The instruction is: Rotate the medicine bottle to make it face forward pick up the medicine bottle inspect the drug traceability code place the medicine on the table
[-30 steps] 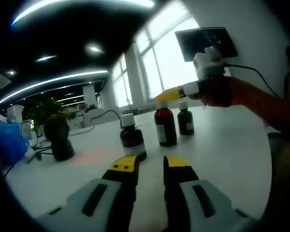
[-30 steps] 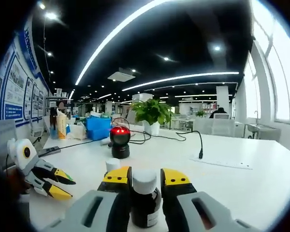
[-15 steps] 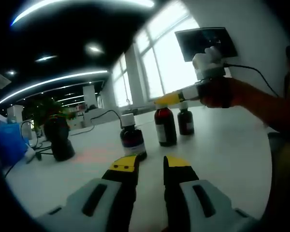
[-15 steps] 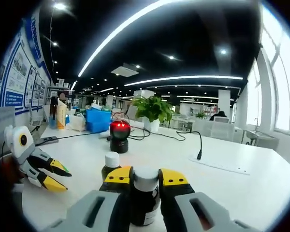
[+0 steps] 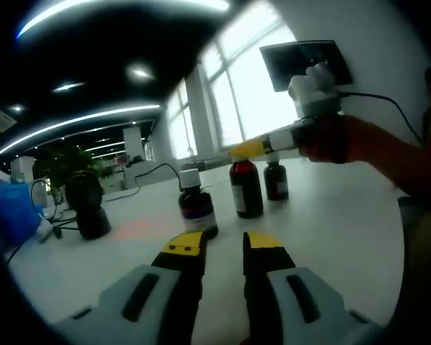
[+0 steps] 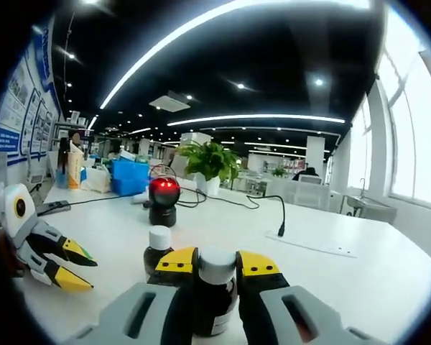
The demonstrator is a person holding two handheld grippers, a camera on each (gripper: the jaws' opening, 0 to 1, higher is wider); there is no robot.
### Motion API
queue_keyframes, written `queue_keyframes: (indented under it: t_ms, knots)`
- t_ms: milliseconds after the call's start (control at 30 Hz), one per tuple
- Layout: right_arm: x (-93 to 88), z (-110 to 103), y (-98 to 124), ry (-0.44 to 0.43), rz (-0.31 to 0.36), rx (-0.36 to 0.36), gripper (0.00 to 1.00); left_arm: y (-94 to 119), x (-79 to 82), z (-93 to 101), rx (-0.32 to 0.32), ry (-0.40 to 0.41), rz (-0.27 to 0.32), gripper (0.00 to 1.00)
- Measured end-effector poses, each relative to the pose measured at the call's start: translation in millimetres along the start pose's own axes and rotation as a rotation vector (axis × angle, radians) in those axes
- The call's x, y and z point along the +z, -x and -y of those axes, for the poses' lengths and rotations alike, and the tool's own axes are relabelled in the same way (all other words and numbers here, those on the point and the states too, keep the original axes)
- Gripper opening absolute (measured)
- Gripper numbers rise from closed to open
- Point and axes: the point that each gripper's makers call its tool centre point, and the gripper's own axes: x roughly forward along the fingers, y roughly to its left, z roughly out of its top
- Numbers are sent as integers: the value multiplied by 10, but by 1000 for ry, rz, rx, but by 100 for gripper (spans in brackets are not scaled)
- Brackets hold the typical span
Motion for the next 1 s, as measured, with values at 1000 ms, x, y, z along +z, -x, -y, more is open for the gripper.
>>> queue_keyframes:
  t_ms: [1000]
  knots:
    - [-3,30,-9,-1,-10,-163,17,-1,-3,-2,1,-2,-2,13]
